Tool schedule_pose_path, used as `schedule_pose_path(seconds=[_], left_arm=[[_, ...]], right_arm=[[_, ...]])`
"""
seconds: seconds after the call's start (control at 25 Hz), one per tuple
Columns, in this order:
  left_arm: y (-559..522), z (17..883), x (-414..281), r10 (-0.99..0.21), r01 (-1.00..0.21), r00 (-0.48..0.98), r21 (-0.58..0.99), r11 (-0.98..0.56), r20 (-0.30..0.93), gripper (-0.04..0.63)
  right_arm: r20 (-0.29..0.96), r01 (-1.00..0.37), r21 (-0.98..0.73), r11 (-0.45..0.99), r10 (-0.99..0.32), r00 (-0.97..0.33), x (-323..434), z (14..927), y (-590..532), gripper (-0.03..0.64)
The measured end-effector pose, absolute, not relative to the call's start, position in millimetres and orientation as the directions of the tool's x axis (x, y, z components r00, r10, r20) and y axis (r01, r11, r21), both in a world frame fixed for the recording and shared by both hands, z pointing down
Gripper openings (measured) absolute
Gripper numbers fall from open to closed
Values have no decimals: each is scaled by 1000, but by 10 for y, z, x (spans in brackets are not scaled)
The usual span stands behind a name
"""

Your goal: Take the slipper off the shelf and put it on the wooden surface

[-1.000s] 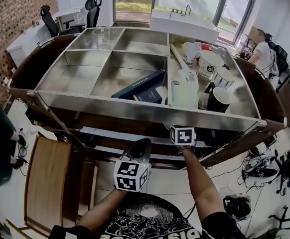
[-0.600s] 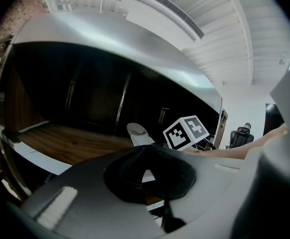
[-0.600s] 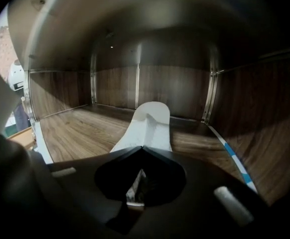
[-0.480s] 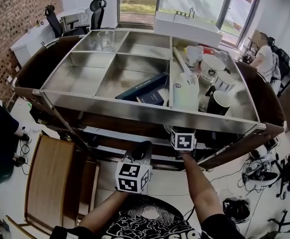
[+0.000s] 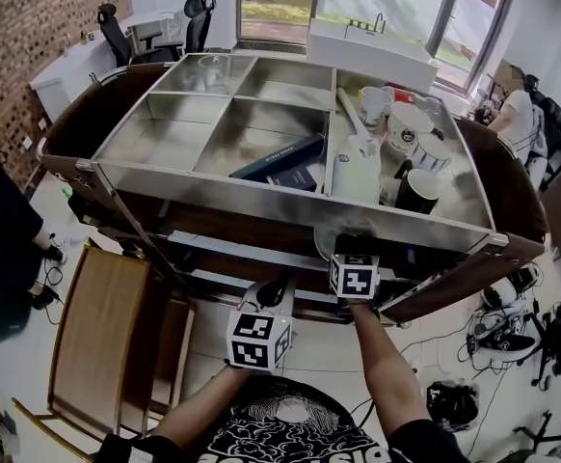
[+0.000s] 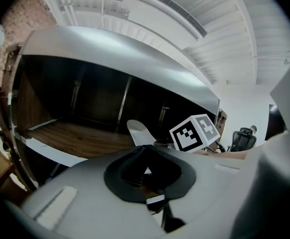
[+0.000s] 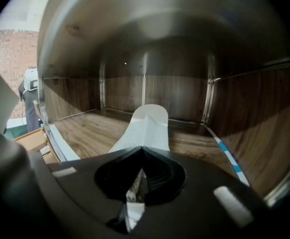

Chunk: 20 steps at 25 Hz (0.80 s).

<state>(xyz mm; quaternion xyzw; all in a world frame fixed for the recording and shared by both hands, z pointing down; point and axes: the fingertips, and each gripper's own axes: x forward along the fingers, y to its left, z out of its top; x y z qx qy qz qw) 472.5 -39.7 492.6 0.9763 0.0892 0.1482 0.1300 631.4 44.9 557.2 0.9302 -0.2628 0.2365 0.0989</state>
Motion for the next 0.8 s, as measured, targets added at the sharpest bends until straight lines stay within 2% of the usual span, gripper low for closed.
schedule_pose_path(seconds=[0.36,0.8], left_arm=[[-326,4873,4461,161,87,947,257,-962,280,6],[-249,4715,3992,45,-30,958,255,-966,284,6]], right_arm=[[494,-581,52,-812,-485,722,5874,5458,517,5],[487,-623,34,-781,-531,693,5095,5268,724,6]])
